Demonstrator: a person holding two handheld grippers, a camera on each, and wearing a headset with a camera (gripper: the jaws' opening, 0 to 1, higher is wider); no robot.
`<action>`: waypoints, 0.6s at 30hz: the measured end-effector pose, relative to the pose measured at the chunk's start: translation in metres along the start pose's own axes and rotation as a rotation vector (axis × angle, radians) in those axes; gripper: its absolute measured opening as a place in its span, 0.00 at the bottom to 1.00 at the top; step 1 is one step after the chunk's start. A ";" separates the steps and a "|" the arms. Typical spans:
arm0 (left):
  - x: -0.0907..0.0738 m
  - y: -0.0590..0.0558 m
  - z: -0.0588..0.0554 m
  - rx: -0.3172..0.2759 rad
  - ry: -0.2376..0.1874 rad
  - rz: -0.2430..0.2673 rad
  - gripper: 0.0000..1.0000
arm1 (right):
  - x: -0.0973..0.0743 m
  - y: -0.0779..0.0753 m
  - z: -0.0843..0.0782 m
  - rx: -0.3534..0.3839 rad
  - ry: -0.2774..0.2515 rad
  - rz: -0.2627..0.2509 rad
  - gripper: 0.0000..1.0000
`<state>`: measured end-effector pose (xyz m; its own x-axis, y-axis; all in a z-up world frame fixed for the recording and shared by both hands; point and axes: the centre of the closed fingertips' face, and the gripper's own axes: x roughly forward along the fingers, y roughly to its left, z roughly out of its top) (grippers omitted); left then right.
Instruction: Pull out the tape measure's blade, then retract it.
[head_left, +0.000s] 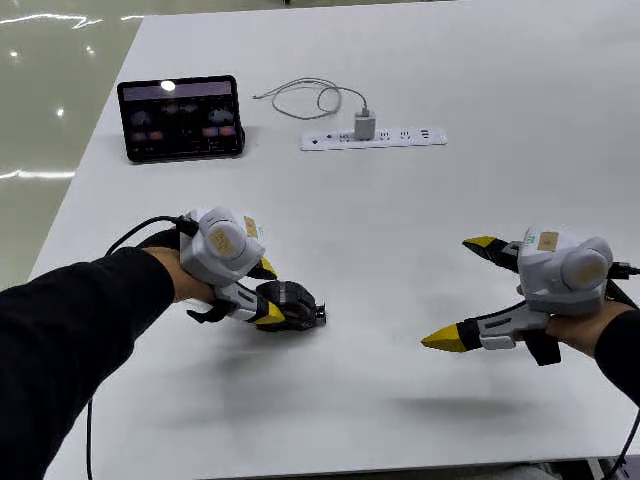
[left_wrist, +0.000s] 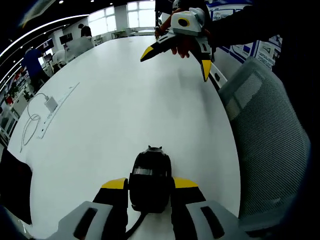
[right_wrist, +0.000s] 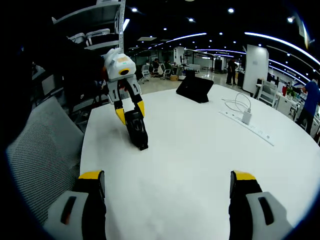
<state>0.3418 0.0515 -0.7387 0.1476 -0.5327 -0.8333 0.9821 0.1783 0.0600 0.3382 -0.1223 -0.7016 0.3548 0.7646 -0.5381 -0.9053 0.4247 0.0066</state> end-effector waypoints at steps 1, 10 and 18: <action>0.001 -0.002 -0.001 -0.011 0.007 0.001 0.28 | 0.003 0.002 0.001 -0.005 0.001 0.007 1.00; 0.001 -0.003 -0.002 0.030 0.044 -0.014 0.28 | 0.036 0.022 0.008 -0.064 0.026 0.105 0.98; 0.005 -0.002 -0.005 0.033 0.040 0.034 0.27 | 0.057 0.019 0.009 -0.095 0.038 0.152 0.91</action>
<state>0.3398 0.0528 -0.7456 0.1767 -0.4931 -0.8518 0.9800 0.1683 0.1059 0.3428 -0.0662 -0.7250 0.2044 0.7969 -0.5685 -0.9665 0.2564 0.0118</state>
